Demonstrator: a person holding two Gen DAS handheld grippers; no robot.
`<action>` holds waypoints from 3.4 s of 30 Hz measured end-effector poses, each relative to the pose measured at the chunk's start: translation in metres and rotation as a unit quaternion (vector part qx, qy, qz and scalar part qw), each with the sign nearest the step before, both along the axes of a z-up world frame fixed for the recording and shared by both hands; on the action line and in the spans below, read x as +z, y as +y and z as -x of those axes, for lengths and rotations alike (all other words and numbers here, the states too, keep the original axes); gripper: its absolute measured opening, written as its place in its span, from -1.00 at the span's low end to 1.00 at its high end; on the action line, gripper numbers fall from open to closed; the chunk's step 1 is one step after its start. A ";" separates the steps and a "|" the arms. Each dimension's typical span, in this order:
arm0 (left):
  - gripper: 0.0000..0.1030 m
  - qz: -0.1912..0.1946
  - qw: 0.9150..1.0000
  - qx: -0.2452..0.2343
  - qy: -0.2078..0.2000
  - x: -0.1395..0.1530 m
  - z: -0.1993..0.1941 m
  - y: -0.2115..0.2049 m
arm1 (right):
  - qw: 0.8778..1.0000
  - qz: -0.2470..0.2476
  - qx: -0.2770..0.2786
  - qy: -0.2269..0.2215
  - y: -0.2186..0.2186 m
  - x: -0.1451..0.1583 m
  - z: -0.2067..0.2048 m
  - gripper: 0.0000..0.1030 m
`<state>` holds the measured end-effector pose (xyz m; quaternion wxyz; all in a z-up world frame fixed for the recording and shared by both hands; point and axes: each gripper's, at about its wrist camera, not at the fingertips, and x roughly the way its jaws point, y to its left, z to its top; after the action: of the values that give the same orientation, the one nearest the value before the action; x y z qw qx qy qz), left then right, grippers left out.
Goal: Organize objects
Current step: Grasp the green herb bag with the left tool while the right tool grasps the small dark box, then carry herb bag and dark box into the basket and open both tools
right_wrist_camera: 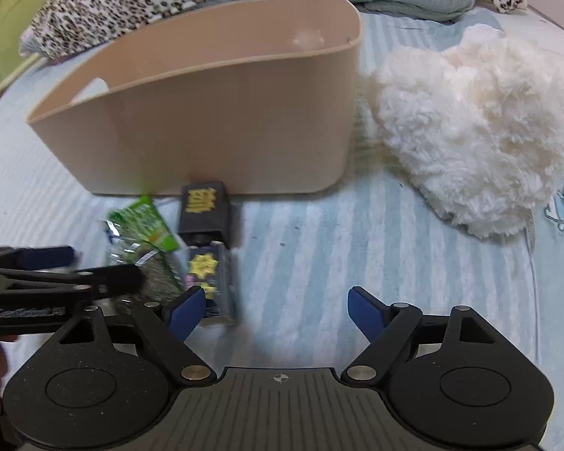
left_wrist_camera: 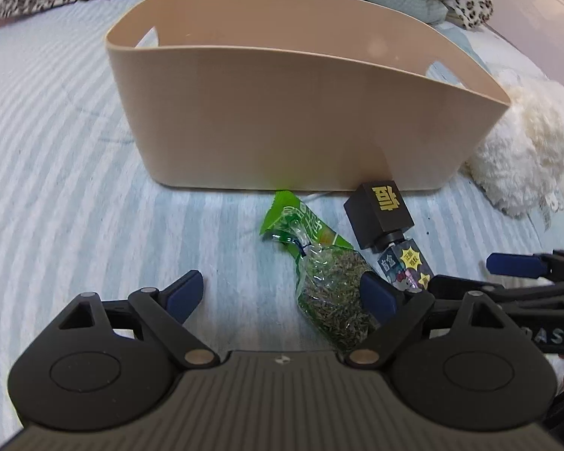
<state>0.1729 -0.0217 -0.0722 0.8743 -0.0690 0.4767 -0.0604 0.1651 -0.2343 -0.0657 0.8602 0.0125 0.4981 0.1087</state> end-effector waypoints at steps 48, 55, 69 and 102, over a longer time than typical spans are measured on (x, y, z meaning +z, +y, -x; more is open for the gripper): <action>-0.55 0.033 0.998 -0.003 -0.058 0.087 0.030 0.027 | 0.991 -0.041 0.008 -0.126 0.004 0.068 0.011 -0.59; -0.55 -0.002 0.994 0.003 -0.110 0.118 0.007 0.029 | 0.983 -0.061 -0.011 -0.174 -0.005 0.101 -0.020 -0.59; -0.55 -0.090 0.983 0.016 -0.157 0.112 -0.091 0.007 | 0.984 0.000 -0.019 -0.176 0.018 0.089 -0.092 -0.59; 0.76 -0.122 0.986 -0.021 -0.109 0.094 -0.010 0.027 | 0.992 0.012 -0.021 -0.125 0.006 0.074 -0.008 0.96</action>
<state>0.1829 0.0052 0.0221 0.9215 0.0547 0.3835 -0.0273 0.1727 -0.2280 0.0083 0.9178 -0.0010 0.3879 0.0849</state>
